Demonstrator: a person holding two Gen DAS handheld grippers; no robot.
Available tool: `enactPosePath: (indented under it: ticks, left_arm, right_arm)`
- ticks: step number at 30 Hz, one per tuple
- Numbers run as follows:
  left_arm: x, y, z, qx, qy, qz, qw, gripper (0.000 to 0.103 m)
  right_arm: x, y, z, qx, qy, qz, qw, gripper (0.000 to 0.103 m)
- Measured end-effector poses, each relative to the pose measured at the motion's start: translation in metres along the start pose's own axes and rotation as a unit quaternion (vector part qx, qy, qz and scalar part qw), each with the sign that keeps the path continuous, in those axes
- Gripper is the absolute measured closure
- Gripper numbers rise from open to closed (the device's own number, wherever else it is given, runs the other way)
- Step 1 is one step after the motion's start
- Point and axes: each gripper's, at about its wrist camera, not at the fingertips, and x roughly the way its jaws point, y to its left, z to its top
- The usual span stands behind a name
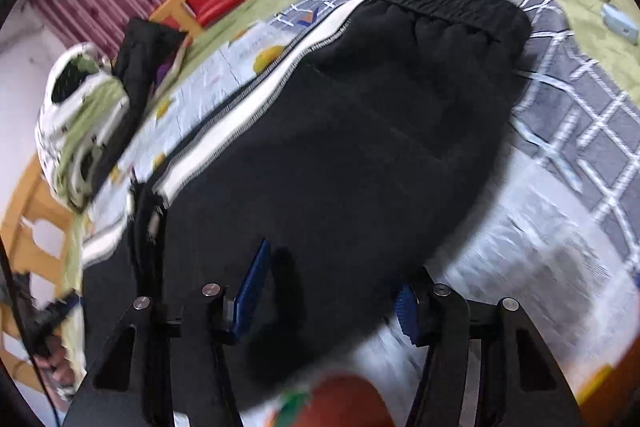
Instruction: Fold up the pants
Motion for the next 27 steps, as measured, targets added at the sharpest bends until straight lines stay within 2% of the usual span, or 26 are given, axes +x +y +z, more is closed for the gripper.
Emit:
enactPosePath:
  ticks: [1, 2, 3, 4, 6, 8, 10, 12, 15, 18, 20, 22, 23, 25, 26, 27]
  left_arm:
    - [0.010, 0.000, 0.003, -0.002, 0.010, -0.020, 0.9998, 0.041]
    - [0.019, -0.002, 0.005, -0.004, 0.018, -0.033, 0.9993, 0.050]
    - [0.029, -0.006, 0.009, -0.001, 0.030, -0.045, 0.9985, 0.061]
    - [0.033, -0.009, 0.013, 0.006, 0.029, -0.038, 0.9988, 0.065]
    - [0.033, -0.013, 0.023, 0.009, 0.017, -0.048, 0.9986, 0.091]
    - [0.024, -0.010, 0.034, 0.005, 0.011, -0.060, 0.9982, 0.091]
    - [0.006, 0.005, 0.046, -0.011, -0.002, -0.053, 0.9985, 0.091]
    - [-0.013, 0.029, 0.057, -0.024, -0.015, -0.046, 0.9986, 0.091]
    - [-0.046, 0.073, 0.072, -0.037, -0.042, 0.023, 0.9982, 0.091]
    - [-0.076, 0.115, 0.081, -0.061, -0.066, 0.102, 0.9907, 0.091]
    - [-0.080, 0.128, 0.080, -0.059, -0.061, 0.128, 0.9882, 0.089]
    - [-0.079, 0.135, 0.072, -0.052, -0.049, 0.156, 0.9851, 0.080]
    - [-0.079, 0.135, 0.066, -0.047, -0.052, 0.168, 0.9833, 0.073]
    - [-0.083, 0.135, 0.050, -0.036, -0.065, 0.204, 0.9762, 0.066]
    - [-0.088, 0.138, 0.042, -0.038, -0.068, 0.211, 0.9743, 0.058]
    - [-0.094, 0.143, 0.029, -0.052, -0.071, 0.201, 0.9755, 0.053]
  right_arm:
    - [0.004, 0.003, 0.004, -0.002, 0.002, -0.009, 1.000, 0.065]
    - [0.007, 0.006, 0.008, -0.009, 0.001, -0.021, 1.000, 0.078]
    - [0.009, 0.012, 0.010, -0.026, -0.006, -0.024, 0.999, 0.082]
    - [0.007, 0.017, 0.010, -0.042, -0.018, -0.026, 0.999, 0.089]
    - [0.002, 0.032, 0.011, -0.061, -0.036, -0.037, 0.997, 0.090]
    - [-0.002, 0.043, 0.016, -0.065, -0.042, -0.028, 0.997, 0.091]
    - [-0.007, 0.059, 0.023, -0.061, -0.041, 0.011, 0.997, 0.092]
    - [-0.009, 0.081, 0.026, -0.075, -0.033, 0.070, 0.994, 0.092]
    - [0.005, 0.131, 0.014, -0.139, 0.007, 0.142, 0.980, 0.092]
    - [0.041, 0.174, -0.008, -0.194, 0.097, 0.190, 0.958, 0.092]
    - [0.069, 0.188, -0.025, -0.211, 0.148, 0.180, 0.949, 0.088]
    - [0.081, 0.188, -0.035, -0.215, 0.170, 0.156, 0.949, 0.086]
    - [0.080, 0.181, -0.036, -0.202, 0.168, 0.158, 0.952, 0.082]
    - [0.068, 0.161, -0.033, -0.171, 0.149, 0.163, 0.960, 0.073]
    - [0.060, 0.151, -0.029, -0.159, 0.130, 0.159, 0.966, 0.068]
    - [0.051, 0.142, -0.025, -0.148, 0.104, 0.152, 0.972, 0.067]
